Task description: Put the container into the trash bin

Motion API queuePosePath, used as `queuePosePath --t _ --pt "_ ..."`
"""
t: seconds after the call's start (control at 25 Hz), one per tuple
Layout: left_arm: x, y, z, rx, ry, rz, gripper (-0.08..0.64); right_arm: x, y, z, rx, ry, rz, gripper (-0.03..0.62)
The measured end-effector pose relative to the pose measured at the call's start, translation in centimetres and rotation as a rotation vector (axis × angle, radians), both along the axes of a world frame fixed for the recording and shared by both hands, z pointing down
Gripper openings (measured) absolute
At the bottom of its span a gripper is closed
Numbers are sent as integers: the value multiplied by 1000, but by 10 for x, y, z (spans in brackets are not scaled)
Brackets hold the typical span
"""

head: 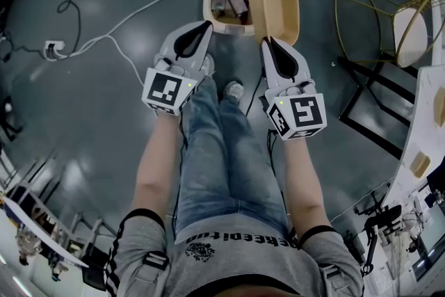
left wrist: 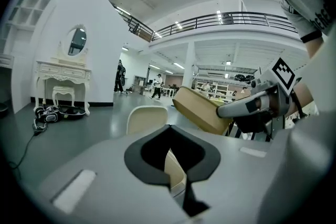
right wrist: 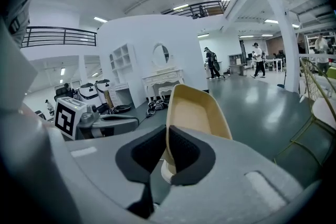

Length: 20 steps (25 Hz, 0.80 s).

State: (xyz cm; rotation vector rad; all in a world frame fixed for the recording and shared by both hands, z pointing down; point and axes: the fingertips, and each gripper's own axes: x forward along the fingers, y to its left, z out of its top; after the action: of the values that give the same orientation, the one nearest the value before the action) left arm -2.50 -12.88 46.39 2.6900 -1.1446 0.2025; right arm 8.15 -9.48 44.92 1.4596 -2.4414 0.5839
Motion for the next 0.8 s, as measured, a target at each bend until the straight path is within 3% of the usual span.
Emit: queuePosePath --t 0.12,0.28,0.52,0.8 --pt "-9 1 -2 -23 -7 -15 14 -8 -4 9 -17 8 -23 21" --pt "-21 -2 -6 18 15 -22 14 -20 -11 23 -47 25 -55 21" --pt "-34 -7 -7 13 25 -43 14 -27 -21 42 -98 27 -79 21" --pt "-47 -13 -5 -18 17 -61 14 -35 -32 67 -161 38 -103 21"
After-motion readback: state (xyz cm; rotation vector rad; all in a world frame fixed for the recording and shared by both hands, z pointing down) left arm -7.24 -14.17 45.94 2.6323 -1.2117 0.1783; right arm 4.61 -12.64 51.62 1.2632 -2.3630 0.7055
